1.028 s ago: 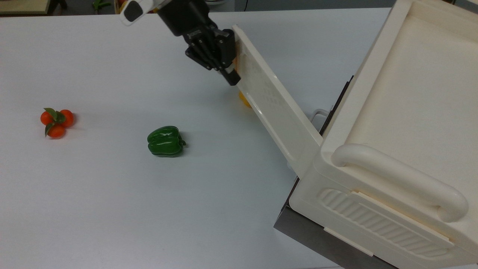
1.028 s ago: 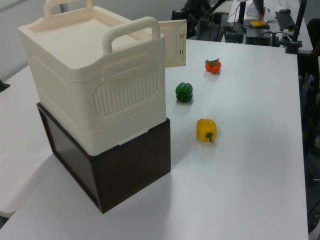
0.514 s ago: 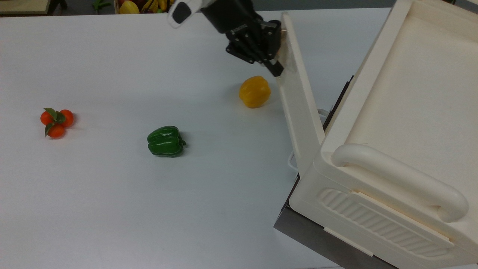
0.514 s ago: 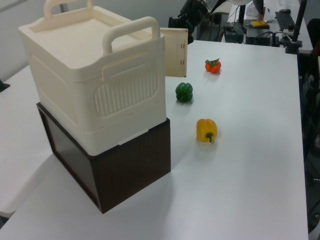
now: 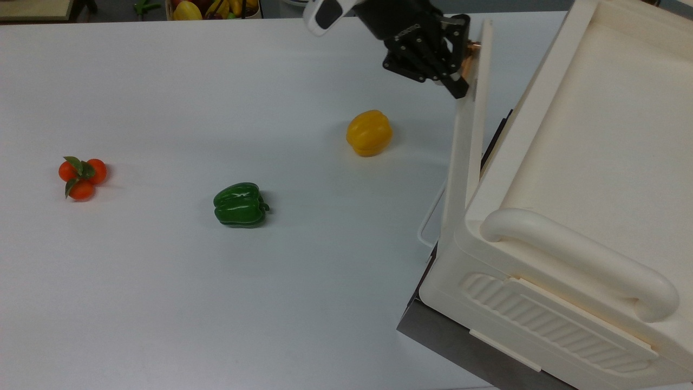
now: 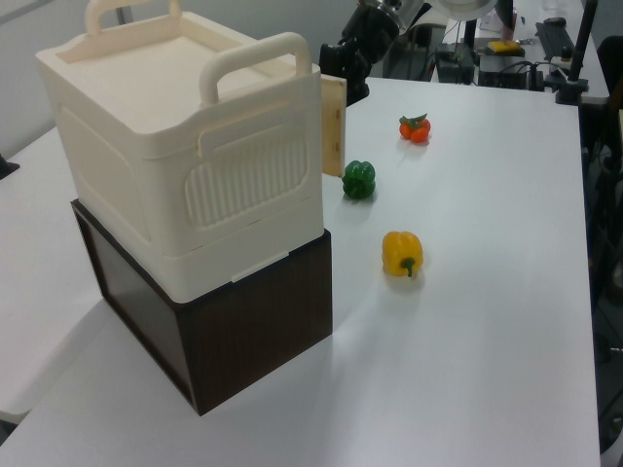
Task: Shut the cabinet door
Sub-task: 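Push the door edge with the gripper, swinging it toward the cabinet body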
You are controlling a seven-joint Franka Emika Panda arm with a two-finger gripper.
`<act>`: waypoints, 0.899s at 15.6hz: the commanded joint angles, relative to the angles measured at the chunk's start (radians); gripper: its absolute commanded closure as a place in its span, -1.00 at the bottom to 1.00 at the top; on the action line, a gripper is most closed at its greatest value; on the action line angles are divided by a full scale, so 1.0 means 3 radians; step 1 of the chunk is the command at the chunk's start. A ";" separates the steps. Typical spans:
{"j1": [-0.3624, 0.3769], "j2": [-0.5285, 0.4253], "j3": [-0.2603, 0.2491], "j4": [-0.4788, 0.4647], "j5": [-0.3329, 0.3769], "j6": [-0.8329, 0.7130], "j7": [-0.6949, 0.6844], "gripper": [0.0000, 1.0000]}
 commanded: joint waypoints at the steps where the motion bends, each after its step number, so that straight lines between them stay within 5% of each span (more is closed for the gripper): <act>1: 0.0106 -0.0009 0.0098 -0.0056 -0.0053 0.0352 0.0083 1.00; 8: 0.0198 0.0134 0.0276 -0.0040 -0.0073 0.0941 0.0058 1.00; 14: 0.0168 0.0119 0.0287 -0.0056 -0.0088 0.0942 0.0037 1.00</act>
